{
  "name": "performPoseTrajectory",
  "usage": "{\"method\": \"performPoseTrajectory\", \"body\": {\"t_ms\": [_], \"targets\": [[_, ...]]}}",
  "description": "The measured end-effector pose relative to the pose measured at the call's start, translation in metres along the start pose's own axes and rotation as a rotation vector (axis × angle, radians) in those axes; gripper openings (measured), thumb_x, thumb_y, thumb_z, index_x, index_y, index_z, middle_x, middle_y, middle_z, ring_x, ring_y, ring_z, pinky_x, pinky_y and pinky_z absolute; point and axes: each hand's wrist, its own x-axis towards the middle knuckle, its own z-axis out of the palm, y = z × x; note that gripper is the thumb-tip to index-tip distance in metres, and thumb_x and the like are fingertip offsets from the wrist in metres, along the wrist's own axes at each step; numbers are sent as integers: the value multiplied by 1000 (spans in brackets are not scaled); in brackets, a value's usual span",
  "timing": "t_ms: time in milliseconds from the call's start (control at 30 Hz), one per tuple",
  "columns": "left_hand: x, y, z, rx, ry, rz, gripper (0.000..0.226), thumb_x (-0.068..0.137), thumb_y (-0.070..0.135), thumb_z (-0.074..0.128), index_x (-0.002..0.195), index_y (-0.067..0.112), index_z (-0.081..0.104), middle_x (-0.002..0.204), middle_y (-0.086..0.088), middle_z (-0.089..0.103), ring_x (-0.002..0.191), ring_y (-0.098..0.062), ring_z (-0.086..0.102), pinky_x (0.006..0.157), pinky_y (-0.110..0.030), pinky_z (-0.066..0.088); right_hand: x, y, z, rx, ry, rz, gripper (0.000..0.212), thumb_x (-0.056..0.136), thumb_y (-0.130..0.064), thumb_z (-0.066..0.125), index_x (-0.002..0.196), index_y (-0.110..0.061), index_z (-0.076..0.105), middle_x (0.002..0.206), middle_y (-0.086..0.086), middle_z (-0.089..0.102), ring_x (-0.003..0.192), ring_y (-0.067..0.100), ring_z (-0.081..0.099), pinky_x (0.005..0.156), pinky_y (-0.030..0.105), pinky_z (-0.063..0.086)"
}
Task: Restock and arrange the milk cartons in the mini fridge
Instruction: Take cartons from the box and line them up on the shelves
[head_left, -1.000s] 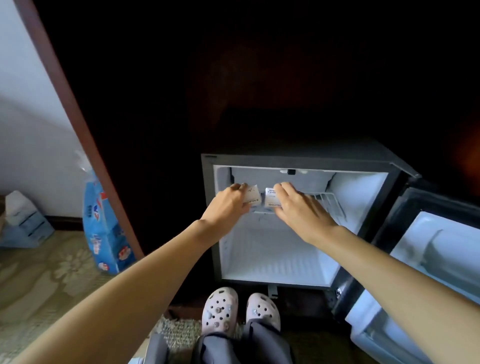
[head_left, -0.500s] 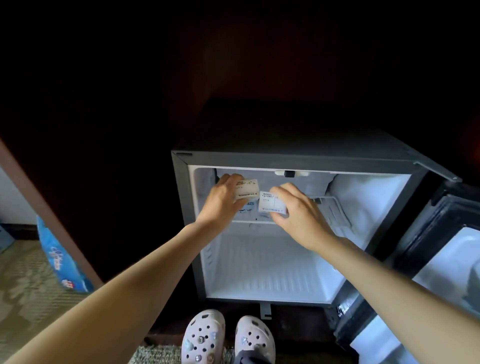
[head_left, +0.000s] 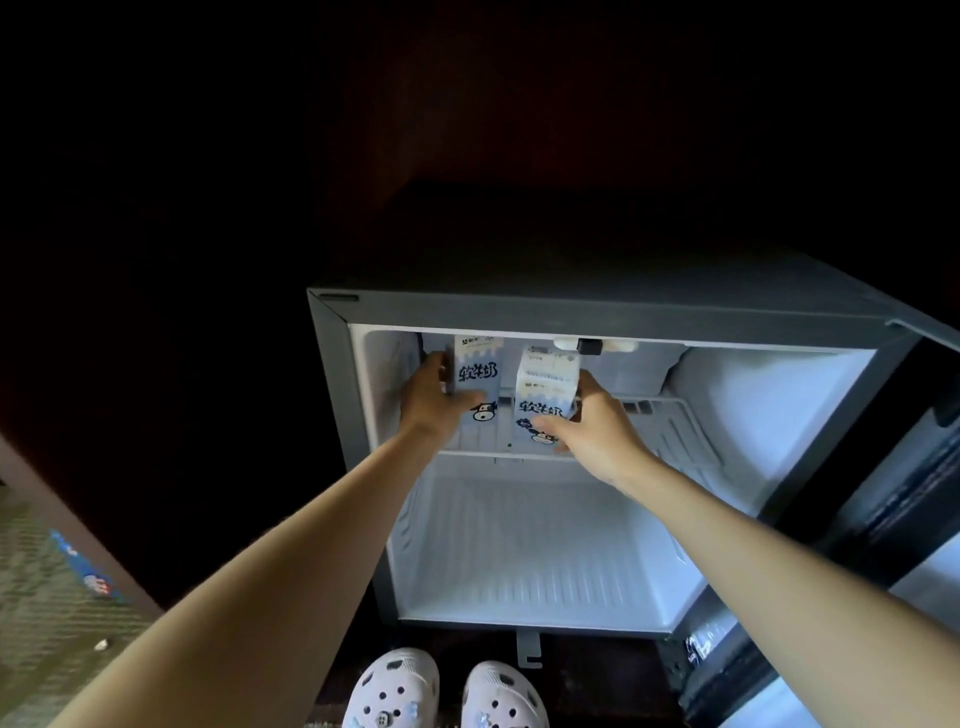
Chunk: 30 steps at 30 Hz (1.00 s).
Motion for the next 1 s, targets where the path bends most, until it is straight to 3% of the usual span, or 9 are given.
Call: {"method": "performPoseTrajectory", "body": {"t_ms": [67, 167, 233, 333, 567, 667, 767, 833, 1000], "targets": [[7, 0, 2, 0, -7, 1, 47, 76, -3, 70, 118, 3, 50, 119, -13, 62, 110, -26, 60, 89, -27, 50, 6, 0, -1, -8, -13, 9, 44, 85, -5, 64, 123, -7, 43, 115, 5, 59, 97, 23, 59, 81, 42, 56], [12, 2, 2, 21, -37, 15, 48, 81, -1, 66, 125, 5, 48, 126, -12, 59, 117, -27, 56, 87, -25, 45, 11, 5, -2, 59, -46, 47, 42, 86, 1, 60, 123, -7, 40, 108, 1, 54, 76, 18, 56, 63, 30, 54], [15, 1, 1, 9, -56, 21, 49, 83, -2, 63, 129, 7, 47, 130, -12, 57, 122, -27, 53, 90, -27, 45, 13, 9, -2, 92, -52, 70, 43, 87, 4, 57, 124, -9, 39, 110, 1, 53, 68, 18, 54, 61, 29, 53], [15, -2, 5, -26, -81, 14, 54, 86, -7, 56, 136, 11, 42, 134, -11, 54, 127, -26, 49, 99, -30, 43, 16, 12, -1, 114, -55, 86, 44, 88, 3, 55, 126, -12, 38, 112, 1, 52, 69, 18, 54, 62, 28, 53], [7, -8, 14, 23, -19, 0, 60, 78, -12, 63, 132, 6, 44, 130, -11, 58, 122, -24, 54, 86, -17, 39, 18, 17, -2, 117, -48, 89, 44, 88, 2, 57, 128, -10, 42, 112, 5, 57, 69, 19, 57, 64, 26, 53], [11, -7, 12, 23, 2, -2, 59, 73, -13, 68, 128, 3, 50, 128, -14, 60, 120, -27, 56, 87, -20, 43, 21, 20, 1, 115, 3, 69, 45, 87, 2, 58, 128, -8, 44, 118, 12, 59, 73, 24, 60, 63, 29, 55], [13, -5, 9, 16, -25, -22, 60, 73, -16, 66, 128, 2, 50, 130, -15, 58, 121, -29, 54, 94, -26, 45, 30, 19, 5, 157, 16, 64, 47, 88, 2, 57, 132, -9, 43, 124, 10, 58, 68, 14, 58, 58, 21, 55], [15, -6, 9, 6, -32, -20, 59, 74, -16, 66, 128, 2, 50, 130, -15, 58, 121, -29, 54, 95, -28, 44, 37, 16, 7, 180, 7, 64, 49, 89, 1, 56, 134, -10, 41, 128, 9, 56, 73, 13, 60, 59, 19, 56], [18, -11, 9, -12, -49, -10, 57, 75, -14, 66, 128, 3, 51, 128, -14, 60, 120, -27, 56, 88, -23, 43, 53, 10, 12, 201, -48, 72, 52, 90, 2, 54, 138, -10, 38, 134, 13, 53, 112, 26, 59, 83, 28, 52]]}}
